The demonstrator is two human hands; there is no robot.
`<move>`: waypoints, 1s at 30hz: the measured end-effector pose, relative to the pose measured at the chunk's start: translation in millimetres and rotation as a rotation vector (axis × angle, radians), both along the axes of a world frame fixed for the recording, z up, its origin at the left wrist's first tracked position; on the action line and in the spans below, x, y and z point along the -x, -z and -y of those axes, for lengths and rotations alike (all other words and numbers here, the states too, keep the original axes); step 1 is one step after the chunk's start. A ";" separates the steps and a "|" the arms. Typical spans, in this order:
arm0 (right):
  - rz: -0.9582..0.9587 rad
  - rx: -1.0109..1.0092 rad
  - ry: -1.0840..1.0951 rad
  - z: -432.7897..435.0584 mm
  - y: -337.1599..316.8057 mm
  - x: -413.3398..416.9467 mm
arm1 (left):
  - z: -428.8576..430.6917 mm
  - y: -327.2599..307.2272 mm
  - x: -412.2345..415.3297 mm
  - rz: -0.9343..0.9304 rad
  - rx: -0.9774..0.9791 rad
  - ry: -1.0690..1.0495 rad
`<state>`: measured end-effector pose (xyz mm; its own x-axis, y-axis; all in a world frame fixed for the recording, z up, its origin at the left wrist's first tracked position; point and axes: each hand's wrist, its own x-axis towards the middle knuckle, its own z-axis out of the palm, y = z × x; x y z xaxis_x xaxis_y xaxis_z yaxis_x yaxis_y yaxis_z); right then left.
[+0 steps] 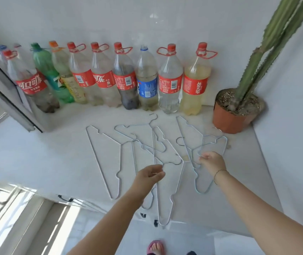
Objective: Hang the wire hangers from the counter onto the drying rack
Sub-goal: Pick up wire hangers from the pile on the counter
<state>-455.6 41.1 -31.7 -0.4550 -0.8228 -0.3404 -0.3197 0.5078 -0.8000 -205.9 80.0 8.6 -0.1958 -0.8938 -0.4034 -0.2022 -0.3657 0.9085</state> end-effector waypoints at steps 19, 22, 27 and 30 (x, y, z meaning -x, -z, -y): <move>-0.054 -0.167 0.060 57.1 27.4 16.3 | 83.1 51.8 65.4 -0.038 -0.321 0.212; -0.013 -0.170 0.039 56.2 27.0 20.3 | 80.5 51.7 72.1 -0.057 -0.394 0.208; 0.077 -0.154 0.026 55.1 22.6 22.5 | 79.8 45.0 75.0 -0.090 -0.480 0.138; 0.131 -0.151 0.069 58.9 19.4 23.7 | 77.9 39.1 72.5 -0.120 -0.482 0.109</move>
<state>-479.2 -17.8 -51.0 -0.4520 -0.7266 -0.5174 -0.1786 0.6420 -0.7456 -278.4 2.1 -30.5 -0.3476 -0.5834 -0.7340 -0.1672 -0.7317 0.6608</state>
